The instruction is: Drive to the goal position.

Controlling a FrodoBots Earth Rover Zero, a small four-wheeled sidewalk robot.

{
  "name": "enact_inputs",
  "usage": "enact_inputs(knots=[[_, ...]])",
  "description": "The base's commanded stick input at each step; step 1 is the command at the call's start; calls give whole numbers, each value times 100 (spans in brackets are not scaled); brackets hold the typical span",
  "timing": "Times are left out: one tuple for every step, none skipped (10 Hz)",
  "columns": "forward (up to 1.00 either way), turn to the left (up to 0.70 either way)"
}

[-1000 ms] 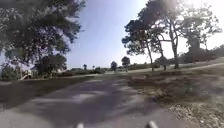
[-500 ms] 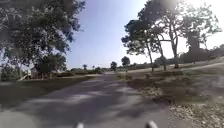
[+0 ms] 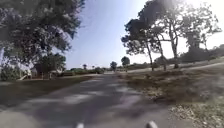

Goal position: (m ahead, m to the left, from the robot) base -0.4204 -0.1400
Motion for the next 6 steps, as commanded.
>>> enact_inputs(knots=[[10,-1],[10,-1],[11,-1],[10,-1],[10,-1],[10,-1]])
